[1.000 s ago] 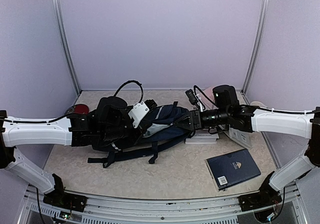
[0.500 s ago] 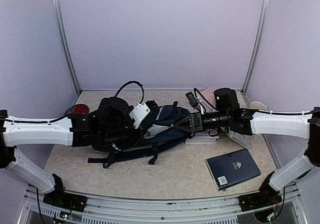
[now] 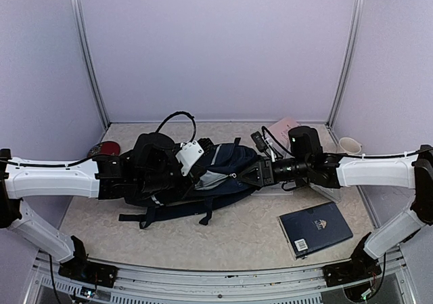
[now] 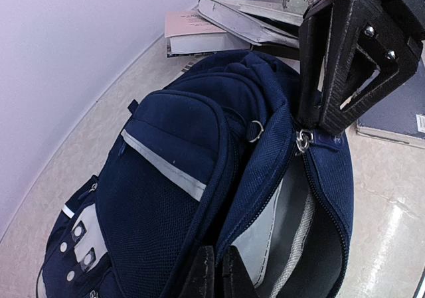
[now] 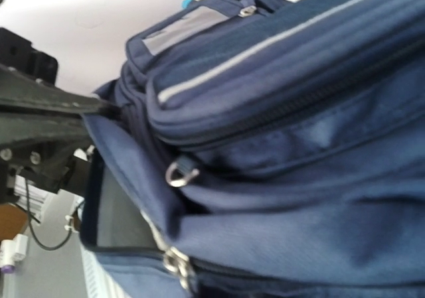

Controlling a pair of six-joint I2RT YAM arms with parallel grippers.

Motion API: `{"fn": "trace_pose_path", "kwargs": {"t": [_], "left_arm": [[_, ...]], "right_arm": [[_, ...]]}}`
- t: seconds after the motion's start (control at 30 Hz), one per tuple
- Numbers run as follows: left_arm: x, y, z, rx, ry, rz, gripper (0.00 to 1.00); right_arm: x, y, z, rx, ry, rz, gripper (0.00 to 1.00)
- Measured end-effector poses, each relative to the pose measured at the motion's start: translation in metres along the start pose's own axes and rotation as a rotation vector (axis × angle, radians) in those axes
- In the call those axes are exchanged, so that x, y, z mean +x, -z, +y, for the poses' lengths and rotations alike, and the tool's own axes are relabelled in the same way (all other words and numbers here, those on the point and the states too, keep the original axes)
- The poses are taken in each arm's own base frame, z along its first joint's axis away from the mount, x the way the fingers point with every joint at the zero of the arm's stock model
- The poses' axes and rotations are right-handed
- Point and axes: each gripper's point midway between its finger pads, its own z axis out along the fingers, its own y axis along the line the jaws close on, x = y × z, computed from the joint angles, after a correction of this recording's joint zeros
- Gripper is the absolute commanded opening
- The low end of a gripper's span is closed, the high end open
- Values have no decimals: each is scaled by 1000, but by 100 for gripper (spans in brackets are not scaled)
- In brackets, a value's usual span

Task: Pack the student bag
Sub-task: Grab the largest pocket of the student bag.

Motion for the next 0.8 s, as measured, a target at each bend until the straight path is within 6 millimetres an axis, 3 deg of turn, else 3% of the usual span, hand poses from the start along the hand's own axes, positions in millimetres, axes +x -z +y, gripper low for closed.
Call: {"fn": "trace_pose_path", "kwargs": {"t": [0.47,0.8], "left_arm": [[6,-1,-4,17,-7,25,0],[12,-2,-7,31,-25,45,0]], "right_arm": [[18,-3,-2,-2,19,41,26],[28,-18,-1,-3,8,80,28]]}}
